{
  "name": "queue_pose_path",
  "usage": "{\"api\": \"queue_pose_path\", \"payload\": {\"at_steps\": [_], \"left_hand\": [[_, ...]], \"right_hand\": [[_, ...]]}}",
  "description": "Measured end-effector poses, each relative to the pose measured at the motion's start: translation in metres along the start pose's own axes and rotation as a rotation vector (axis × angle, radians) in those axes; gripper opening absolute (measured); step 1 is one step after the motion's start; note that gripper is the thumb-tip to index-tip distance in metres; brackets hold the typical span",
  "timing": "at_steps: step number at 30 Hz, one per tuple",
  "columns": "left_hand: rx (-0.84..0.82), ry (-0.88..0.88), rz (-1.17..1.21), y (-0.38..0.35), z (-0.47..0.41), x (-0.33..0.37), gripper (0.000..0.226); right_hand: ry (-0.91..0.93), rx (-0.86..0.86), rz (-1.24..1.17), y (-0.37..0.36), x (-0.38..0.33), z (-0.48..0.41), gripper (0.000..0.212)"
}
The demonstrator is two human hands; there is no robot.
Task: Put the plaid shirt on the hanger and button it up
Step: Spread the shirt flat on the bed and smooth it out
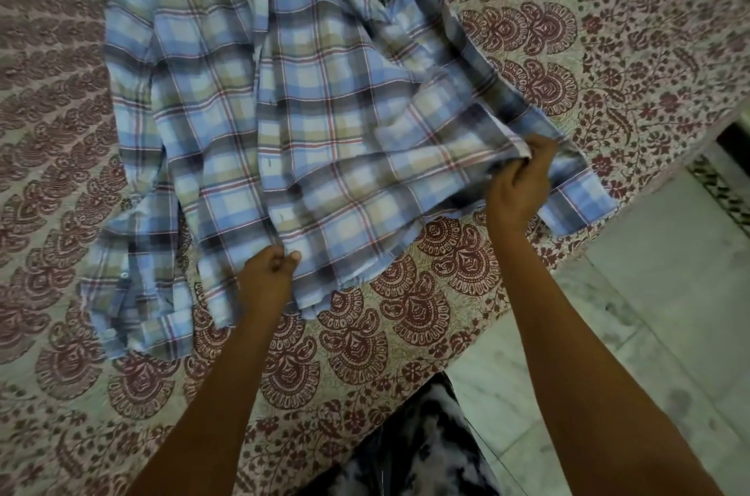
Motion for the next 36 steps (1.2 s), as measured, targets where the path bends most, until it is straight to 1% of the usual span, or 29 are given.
{"api": "queue_pose_path", "payload": {"at_steps": [3, 4, 6, 7, 9, 10, 11, 12, 13, 14, 15, 16, 18, 20, 21, 23, 25, 26, 27, 28, 29, 30, 31, 33, 34, 35, 36], "left_hand": [[0.012, -0.016, -0.139, -0.001, 0.003, 0.002, 0.038], [0.020, -0.012, -0.157, 0.000, 0.003, 0.000, 0.042], [0.049, 0.006, -0.171, 0.006, 0.003, -0.007, 0.043], [0.070, 0.020, -0.165, 0.009, 0.002, -0.009, 0.037], [0.090, 0.007, -0.168, 0.012, 0.003, -0.010, 0.028], [0.085, -0.025, -0.185, 0.011, 0.004, -0.009, 0.027], [0.069, -0.053, -0.193, 0.008, 0.006, -0.006, 0.028], [0.042, -0.062, -0.177, 0.005, 0.008, -0.005, 0.028], [0.004, -0.058, -0.145, 0.002, 0.011, -0.003, 0.027], [-0.029, -0.051, -0.092, -0.001, 0.013, -0.003, 0.023], [-0.060, -0.032, -0.043, -0.004, 0.014, -0.004, 0.016], [-0.093, -0.006, -0.012, -0.006, 0.015, -0.005, 0.012], [-0.163, 0.026, -0.012, -0.008, 0.016, -0.007, 0.031], [-0.199, 0.028, -0.039, -0.009, 0.017, -0.008, 0.040], [-0.208, 0.028, -0.041, -0.009, 0.018, -0.007, 0.040], [-0.241, 0.007, -0.033, -0.008, 0.017, -0.007, 0.040], [-0.344, -0.015, -0.053, -0.006, 0.017, -0.005, 0.046], [-0.402, -0.024, -0.078, -0.005, 0.016, -0.005, 0.049], [-0.443, -0.040, -0.120, -0.003, 0.015, -0.006, 0.047], [-0.447, -0.063, -0.192, 0.000, 0.012, -0.006, 0.039], [-0.409, -0.099, -0.276, 0.007, 0.010, -0.005, 0.030], [-0.323, -0.116, -0.327, 0.017, 0.008, -0.007, 0.025], [-0.219, -0.128, -0.315, 0.027, 0.007, -0.007, 0.024], [0.069, -0.090, -0.195, 0.053, 0.008, -0.010, 0.031], [0.226, -0.043, -0.178, 0.067, 0.008, -0.014, 0.036], [0.372, 0.024, -0.203, 0.082, 0.007, -0.022, 0.040], [0.483, 0.127, -0.271, 0.095, 0.006, -0.031, 0.043]], "right_hand": [[0.022, -0.205, 0.248, 0.010, 0.032, 0.014, 0.041], [-0.001, -0.240, 0.319, 0.015, 0.041, 0.018, 0.043], [-0.146, -0.193, 0.385, 0.024, 0.053, 0.024, 0.042], [-0.221, -0.152, 0.389, 0.027, 0.057, 0.026, 0.043], [-0.286, -0.093, 0.354, 0.030, 0.059, 0.032, 0.045], [-0.327, -0.061, 0.275, 0.029, 0.058, 0.034, 0.045], [-0.406, -0.011, 0.111, 0.028, 0.058, 0.032, 0.043], [-0.527, 0.035, -0.130, 0.024, 0.058, 0.031, 0.041], [-0.673, 0.069, -0.428, 0.020, 0.056, 0.030, 0.041], [-0.772, 0.087, -0.640, 0.016, 0.057, 0.028, 0.042], [-0.802, 0.071, -0.745, 0.014, 0.057, 0.026, 0.042], [-0.786, 0.028, -0.767, 0.014, 0.056, 0.024, 0.038], [-0.712, -0.081, -0.729, 0.007, 0.054, 0.027, 0.035], [-0.700, -0.186, -0.710, -0.004, 0.051, 0.041, 0.046], [-0.693, -0.187, -0.687, -0.009, 0.051, 0.050, 0.054], [-0.654, -0.069, -0.582, -0.013, 0.050, 0.067, 0.063], [-0.624, 0.052, -0.368, -0.012, 0.046, 0.077, 0.061], [-0.585, 0.074, -0.273, -0.011, 0.041, 0.082, 0.060], [-0.504, 0.070, -0.200, -0.011, 0.037, 0.086, 0.061], [-0.378, 0.059, -0.135, -0.013, 0.031, 0.090, 0.061], [-0.239, 0.036, -0.065, -0.016, 0.023, 0.094, 0.059], [-0.114, -0.015, -0.007, -0.024, 0.013, 0.100, 0.056], [-0.028, -0.080, 0.025, -0.033, 0.004, 0.106, 0.052], [0.103, -0.252, 0.013, -0.053, -0.019, 0.119, 0.045], [0.158, -0.333, -0.002, -0.064, -0.030, 0.125, 0.042], [0.214, -0.407, -0.014, -0.075, -0.037, 0.130, 0.038], [0.269, -0.486, -0.019, -0.086, -0.045, 0.134, 0.035]]}}
Point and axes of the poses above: each hand's wrist, its own z-axis away from the middle knuckle, its own y-axis out of the back of the hand, x = y × z, the point moved 2 cm from there along -z, towards the middle knuckle, and after that the axes turned 9 degrees about -x, right-handed, at the moved point
